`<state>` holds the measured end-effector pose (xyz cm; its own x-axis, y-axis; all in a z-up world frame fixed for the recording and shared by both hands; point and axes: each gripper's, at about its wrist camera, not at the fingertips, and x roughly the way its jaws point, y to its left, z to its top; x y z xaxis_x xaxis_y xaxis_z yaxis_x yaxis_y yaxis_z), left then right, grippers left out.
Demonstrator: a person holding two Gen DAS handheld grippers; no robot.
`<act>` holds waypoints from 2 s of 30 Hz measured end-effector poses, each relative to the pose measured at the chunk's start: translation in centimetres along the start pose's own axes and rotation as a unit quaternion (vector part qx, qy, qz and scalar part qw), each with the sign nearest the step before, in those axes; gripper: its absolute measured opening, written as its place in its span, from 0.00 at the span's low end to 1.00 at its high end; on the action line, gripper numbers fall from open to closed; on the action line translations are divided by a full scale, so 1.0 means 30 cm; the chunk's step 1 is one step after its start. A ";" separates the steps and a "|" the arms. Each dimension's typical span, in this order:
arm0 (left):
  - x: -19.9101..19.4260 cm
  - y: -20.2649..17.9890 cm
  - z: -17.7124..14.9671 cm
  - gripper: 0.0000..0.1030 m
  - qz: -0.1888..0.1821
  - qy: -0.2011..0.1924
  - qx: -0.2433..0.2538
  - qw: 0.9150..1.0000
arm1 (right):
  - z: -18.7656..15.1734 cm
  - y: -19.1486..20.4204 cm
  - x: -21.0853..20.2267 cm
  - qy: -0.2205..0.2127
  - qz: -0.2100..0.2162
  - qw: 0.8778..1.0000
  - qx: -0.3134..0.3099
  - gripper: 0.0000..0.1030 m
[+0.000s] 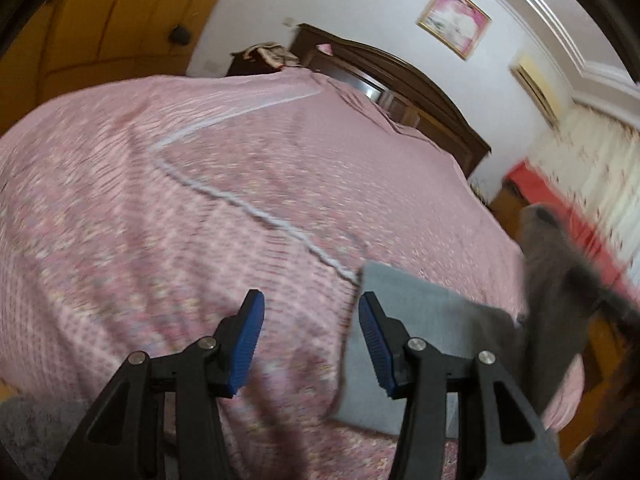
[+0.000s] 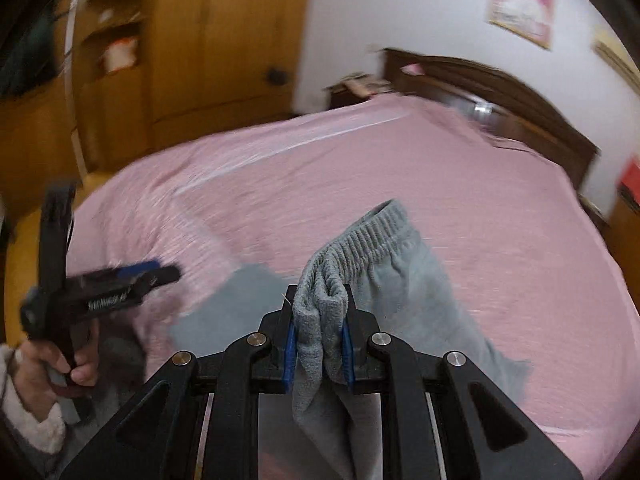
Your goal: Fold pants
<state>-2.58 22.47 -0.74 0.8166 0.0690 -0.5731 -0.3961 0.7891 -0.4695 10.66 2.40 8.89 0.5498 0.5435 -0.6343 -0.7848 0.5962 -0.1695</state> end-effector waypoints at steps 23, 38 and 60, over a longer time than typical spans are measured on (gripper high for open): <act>-0.022 0.135 -0.014 0.50 -0.015 0.056 -0.048 0.997 | -0.073 0.315 0.238 0.052 -0.066 0.988 -0.130 0.18; -0.016 0.132 -0.015 0.49 -0.002 0.052 -0.064 0.997 | -0.114 0.338 0.252 0.021 -0.043 0.992 -0.117 0.30; -0.181 -0.256 0.097 0.51 -0.059 -0.041 0.057 0.996 | -0.145 -0.123 -0.196 -0.103 0.126 0.972 0.172 0.61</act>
<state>-2.75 17.80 7.94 0.8879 0.0166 -0.4597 -0.2480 0.8590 -0.4479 9.08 -5.56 9.96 0.4254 0.7837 -0.4526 -0.7798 0.5712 0.2563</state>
